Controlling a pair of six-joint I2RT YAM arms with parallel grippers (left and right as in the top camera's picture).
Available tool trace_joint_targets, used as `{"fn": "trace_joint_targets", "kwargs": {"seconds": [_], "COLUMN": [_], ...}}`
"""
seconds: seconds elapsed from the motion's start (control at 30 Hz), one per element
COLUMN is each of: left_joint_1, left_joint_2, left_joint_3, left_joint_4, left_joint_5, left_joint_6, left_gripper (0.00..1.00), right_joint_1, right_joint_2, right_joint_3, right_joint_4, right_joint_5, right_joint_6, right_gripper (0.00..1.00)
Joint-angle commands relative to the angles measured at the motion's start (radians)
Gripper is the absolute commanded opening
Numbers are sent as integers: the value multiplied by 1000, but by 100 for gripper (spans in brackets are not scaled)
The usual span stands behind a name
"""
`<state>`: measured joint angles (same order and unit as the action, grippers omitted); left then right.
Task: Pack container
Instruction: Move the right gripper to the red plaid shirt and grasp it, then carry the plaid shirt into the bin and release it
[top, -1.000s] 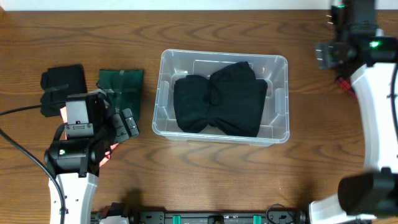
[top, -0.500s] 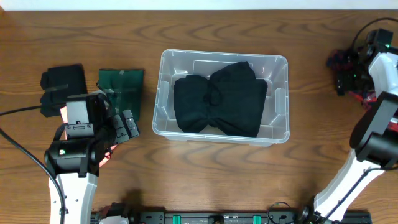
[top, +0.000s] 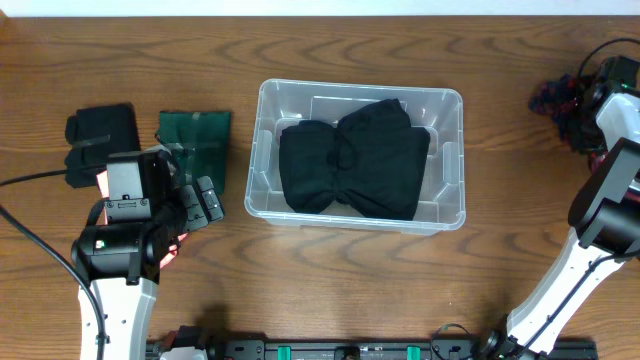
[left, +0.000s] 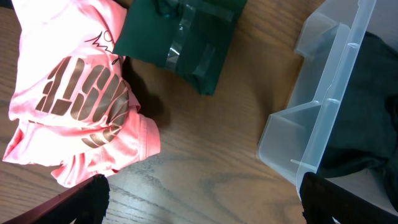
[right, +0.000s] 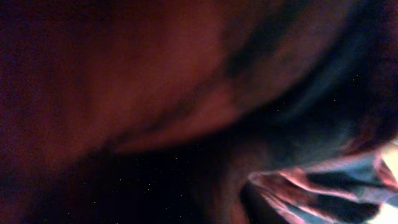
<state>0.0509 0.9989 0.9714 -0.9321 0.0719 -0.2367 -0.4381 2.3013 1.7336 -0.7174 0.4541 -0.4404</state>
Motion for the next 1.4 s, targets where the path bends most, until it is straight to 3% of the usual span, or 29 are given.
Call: {"fn": "trace_joint_targets", "kwargs": {"seconds": [0.0, 0.07, 0.2, 0.53, 0.8, 1.07, 1.37], "left_joint_1": [5, 5, 5, 5, 5, 5, 5], "left_joint_2": [0, 0, 0, 0, 0, 0, 0], "left_joint_3": [21, 21, 21, 21, 21, 21, 21], "left_joint_4": [-2, -2, -2, -2, -2, -2, -2], "left_joint_5": [-1, -1, -1, -1, -1, -1, -1], "left_joint_6": [-9, -9, -9, -9, -9, -9, -9], "left_gripper": [98, 98, 98, 98, 98, 98, 98], "right_joint_1": [-16, -6, 35, 220, 541, 892, 1047], "right_joint_2": [61, 44, -51, -497, -749, -716, -501], "right_joint_3": [-25, -24, -24, -24, -24, -29, -29], "right_joint_4": [-24, -31, -45, -126, -241, -308, -344], "right_joint_5": [-55, -60, -138, -208, -208, -208, -197], "right_joint_6": [7, 28, 51, 141, 274, 470, 512], "right_gripper": [7, 1, 1, 1, 1, 1, 1]}}
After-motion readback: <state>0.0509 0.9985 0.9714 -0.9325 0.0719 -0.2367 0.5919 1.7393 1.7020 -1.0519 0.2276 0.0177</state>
